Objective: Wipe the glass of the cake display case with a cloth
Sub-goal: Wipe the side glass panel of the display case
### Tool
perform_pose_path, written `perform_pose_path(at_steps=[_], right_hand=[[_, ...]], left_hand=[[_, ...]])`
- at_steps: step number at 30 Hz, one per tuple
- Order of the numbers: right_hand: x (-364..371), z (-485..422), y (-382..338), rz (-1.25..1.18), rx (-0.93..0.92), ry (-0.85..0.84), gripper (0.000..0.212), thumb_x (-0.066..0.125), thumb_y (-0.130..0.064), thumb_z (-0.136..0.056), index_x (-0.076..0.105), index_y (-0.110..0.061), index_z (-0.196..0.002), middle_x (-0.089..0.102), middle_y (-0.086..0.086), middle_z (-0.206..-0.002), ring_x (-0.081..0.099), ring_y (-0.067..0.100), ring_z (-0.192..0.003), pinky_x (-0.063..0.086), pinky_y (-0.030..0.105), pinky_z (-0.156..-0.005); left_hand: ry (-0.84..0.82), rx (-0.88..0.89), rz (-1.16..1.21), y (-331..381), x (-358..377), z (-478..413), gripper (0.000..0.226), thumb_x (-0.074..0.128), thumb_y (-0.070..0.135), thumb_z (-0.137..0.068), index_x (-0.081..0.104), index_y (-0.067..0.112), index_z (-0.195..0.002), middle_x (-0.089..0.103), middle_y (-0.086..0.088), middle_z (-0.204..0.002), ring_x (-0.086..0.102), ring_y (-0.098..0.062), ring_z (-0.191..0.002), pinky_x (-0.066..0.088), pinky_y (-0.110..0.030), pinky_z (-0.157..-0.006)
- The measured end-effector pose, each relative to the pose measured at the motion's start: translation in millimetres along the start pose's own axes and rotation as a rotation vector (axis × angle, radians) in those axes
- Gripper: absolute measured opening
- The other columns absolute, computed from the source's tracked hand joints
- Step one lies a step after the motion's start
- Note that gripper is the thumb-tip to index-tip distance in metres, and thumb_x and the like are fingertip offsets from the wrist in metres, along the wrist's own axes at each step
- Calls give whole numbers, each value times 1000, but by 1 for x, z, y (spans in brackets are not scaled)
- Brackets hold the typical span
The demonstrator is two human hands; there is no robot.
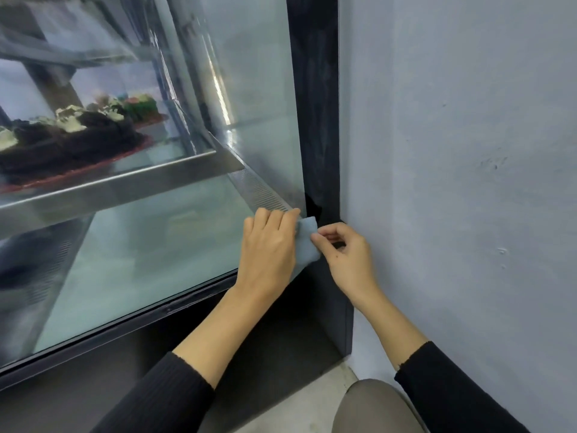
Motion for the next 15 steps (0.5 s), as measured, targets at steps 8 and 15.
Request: perform_pose_path(at_steps=[8, 15], right_hand=[[-41, -19, -133, -199, -91, 70, 6, 61, -13, -94, 63, -18, -95, 65, -3, -96, 62, 10, -95, 49, 15, -80], [-80, -54, -321, -55, -282, 115, 19, 61, -16, -89, 60, -34, -90, 53, -18, -102, 53, 13, -107, 39, 8, -87]], left_hand=[[-290, -380, 795, -17, -69, -77, 39, 62, 17, -94, 58, 25, -132, 56, 14, -93, 43, -3, -81, 38, -14, -80], [-632, -561, 1356, -15, -167, -183, 30, 65, 31, -90, 67, 16, -116, 67, -5, -109, 61, -18, -100, 48, -33, -92]])
Point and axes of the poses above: each hand's wrist, its own z-axis away from the middle knuckle, its own x-axis out of the palm, y = z × x, the point moved 9 cm from there along -z, towards the middle knuckle
